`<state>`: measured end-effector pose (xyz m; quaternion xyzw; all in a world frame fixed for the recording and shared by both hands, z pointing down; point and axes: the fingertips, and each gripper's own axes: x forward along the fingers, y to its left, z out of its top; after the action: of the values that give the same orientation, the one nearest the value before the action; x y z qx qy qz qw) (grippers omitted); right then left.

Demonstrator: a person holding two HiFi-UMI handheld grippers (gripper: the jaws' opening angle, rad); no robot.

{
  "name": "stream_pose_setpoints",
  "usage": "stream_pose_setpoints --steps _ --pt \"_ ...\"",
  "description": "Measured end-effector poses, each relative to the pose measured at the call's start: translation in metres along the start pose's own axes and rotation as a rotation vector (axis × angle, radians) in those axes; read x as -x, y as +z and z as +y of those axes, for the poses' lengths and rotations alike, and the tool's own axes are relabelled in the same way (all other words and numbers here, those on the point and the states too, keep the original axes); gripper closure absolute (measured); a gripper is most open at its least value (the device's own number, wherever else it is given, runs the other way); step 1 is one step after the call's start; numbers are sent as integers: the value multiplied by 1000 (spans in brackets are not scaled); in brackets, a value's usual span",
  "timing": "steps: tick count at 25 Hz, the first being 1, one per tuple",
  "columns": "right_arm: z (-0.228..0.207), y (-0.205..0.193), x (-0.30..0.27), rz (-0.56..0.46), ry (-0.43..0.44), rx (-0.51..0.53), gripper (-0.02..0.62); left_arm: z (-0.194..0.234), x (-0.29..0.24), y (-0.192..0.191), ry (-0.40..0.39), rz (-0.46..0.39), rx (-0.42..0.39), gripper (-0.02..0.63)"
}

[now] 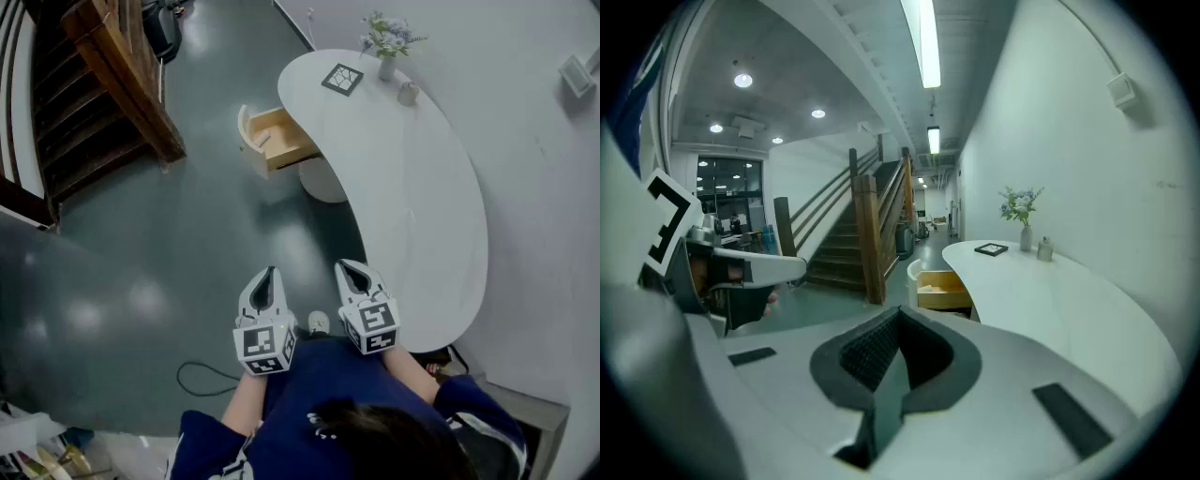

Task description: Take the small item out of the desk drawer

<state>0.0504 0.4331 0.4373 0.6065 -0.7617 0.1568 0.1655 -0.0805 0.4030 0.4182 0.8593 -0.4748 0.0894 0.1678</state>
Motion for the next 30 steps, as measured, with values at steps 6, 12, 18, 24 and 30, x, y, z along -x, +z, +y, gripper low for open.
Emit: stream_pose_setpoints --steps 6,12,18,24,30 --pt "-5 0 3 -1 -16 -10 589 -3 -1 5 -5 -12 -16 603" --pt "-5 3 1 -10 -37 -25 589 3 0 8 -16 -23 -13 603" --pt "4 9 -10 -28 -44 -37 588 23 2 8 -14 -28 -5 603" --pt "24 15 -28 -39 -35 -58 588 50 3 9 -9 -20 3 603" --pt "34 17 -46 -24 0 -60 588 72 -4 10 15 -9 12 603"
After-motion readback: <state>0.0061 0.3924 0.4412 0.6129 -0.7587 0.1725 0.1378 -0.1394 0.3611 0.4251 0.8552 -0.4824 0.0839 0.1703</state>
